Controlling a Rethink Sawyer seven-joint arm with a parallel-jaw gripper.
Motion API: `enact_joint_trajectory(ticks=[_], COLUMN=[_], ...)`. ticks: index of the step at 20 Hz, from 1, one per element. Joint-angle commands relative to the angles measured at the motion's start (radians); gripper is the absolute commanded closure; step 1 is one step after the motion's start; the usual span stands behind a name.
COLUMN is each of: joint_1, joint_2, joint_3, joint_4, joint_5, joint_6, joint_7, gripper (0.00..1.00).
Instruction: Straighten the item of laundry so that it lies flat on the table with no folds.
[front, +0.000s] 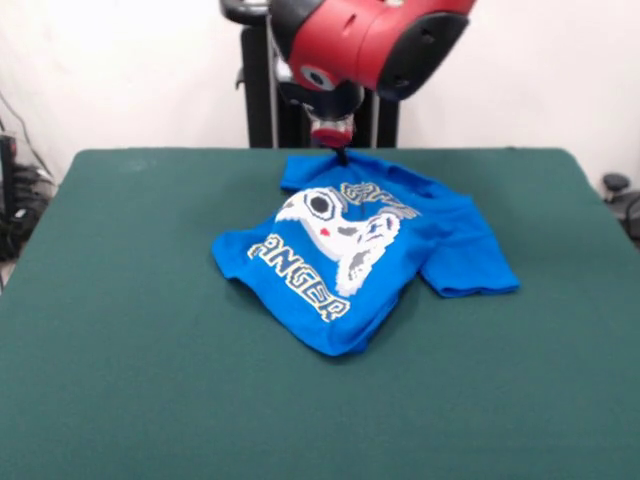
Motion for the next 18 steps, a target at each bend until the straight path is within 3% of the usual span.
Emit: enact_joint_trajectory(ticks=[1, 10, 18], joint_1=[-0.078, -0.243, -0.269], joint_2=[-0.073, -0.177, -0.234], joint_3=[0.256, 0.366, 0.369], joint_4=[0.083, 0.128, 0.185], joint_5=[0.087, 0.156, 0.112], joint_6=[-0.060, 0.020, 0.079], joint_7=[-0.309, -0.553, -0.602], gripper=[0.00, 0.00, 0.00])
